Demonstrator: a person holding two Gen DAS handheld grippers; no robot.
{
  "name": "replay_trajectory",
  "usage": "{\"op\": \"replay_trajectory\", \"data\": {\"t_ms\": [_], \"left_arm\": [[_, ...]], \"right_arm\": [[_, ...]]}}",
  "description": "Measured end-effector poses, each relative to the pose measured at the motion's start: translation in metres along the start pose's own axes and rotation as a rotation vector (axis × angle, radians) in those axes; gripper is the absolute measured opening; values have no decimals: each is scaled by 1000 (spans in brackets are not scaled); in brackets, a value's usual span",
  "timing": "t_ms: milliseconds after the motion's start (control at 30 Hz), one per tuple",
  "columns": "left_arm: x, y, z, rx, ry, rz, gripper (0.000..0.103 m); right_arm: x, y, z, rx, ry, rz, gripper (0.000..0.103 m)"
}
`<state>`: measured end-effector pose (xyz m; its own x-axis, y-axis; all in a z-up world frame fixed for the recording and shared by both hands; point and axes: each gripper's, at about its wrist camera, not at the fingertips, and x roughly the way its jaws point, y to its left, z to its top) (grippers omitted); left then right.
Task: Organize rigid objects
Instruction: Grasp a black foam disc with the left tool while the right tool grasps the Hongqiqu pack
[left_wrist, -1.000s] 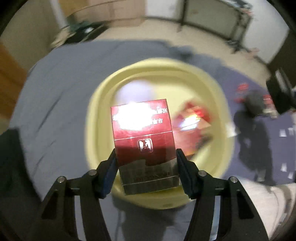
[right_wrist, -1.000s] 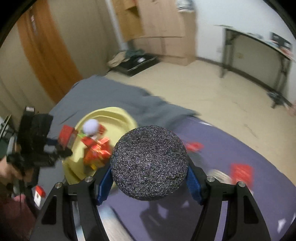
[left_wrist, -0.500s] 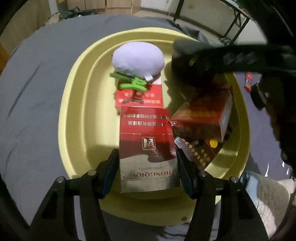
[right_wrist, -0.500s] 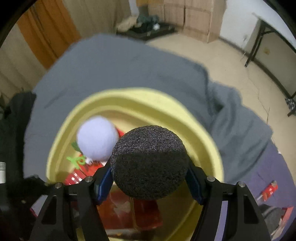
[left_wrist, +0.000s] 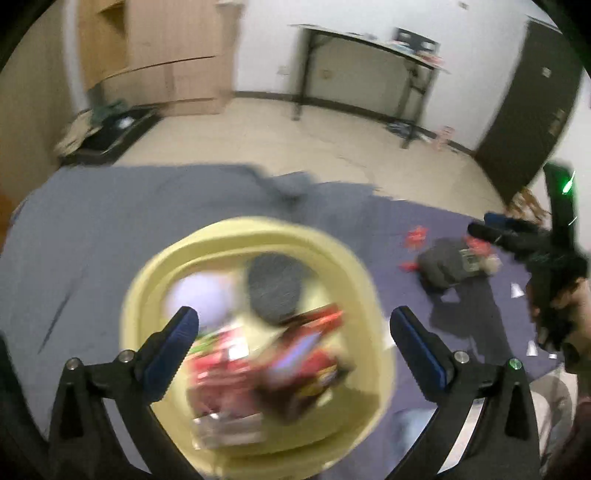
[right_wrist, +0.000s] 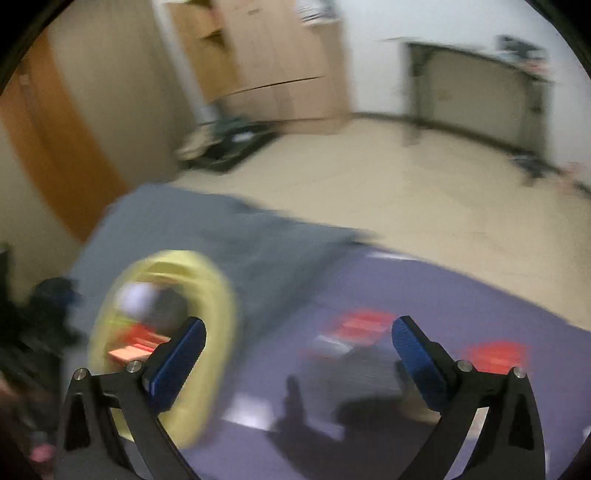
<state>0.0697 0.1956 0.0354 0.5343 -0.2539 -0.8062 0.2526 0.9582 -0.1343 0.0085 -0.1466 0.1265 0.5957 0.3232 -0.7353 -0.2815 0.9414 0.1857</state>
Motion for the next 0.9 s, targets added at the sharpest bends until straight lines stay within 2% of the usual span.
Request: {"op": "replay_trajectory", "data": {"t_ms": [33,133,200,233,300,333,400,467,567,600,633,667,700,733,767,833,900], "left_arm": [[6,-22,6,21,-1,-35,103],[44,-69,30,64,56,-80,103],[77,-120,39,140,99,-71,103],[91,-145,41,185,94,-67,103],[107,-171,49,220,91,-54,103],[122,-183,51,227,135,-53,103],[134,-192,55,232,180,-55,103],[142,-198,56,241,199,-36,103],[154,-196,57,215,225,6,103],[159,-194,55,195,224,0,102],[163,-189,55,160,227,-27,97],[164,-188,56,142,230,-43,75],[167,-186,56,120,229,-58,69],[167,-186,56,112,225,-73,69],[163,-185,56,112,217,-73,69],[150,-183,56,107,192,-98,69],[120,-172,56,68,150,-165,69]], "right_arm": [[-7,-33,-14,0,6,-101,103],[-12,-96,-50,40,86,-226,103],[-9,-115,-66,74,136,-222,103],[-8,-122,-73,88,150,-213,103],[-7,-127,-79,98,154,-186,103],[-11,-129,-82,93,151,-180,103],[-8,-126,-82,94,158,-142,103],[-3,-140,-80,97,149,-112,103],[3,-143,-75,29,151,-152,103],[4,-149,-75,7,149,-169,103],[10,-151,-74,-11,153,-181,101],[16,-148,-73,-21,159,-189,92],[19,-148,-72,-36,168,-209,67],[27,-138,-75,-36,172,-218,56],[26,-140,-75,-9,178,-211,57],[8,-147,-74,73,124,-151,56],[-12,-144,-74,65,72,-173,56]]}}
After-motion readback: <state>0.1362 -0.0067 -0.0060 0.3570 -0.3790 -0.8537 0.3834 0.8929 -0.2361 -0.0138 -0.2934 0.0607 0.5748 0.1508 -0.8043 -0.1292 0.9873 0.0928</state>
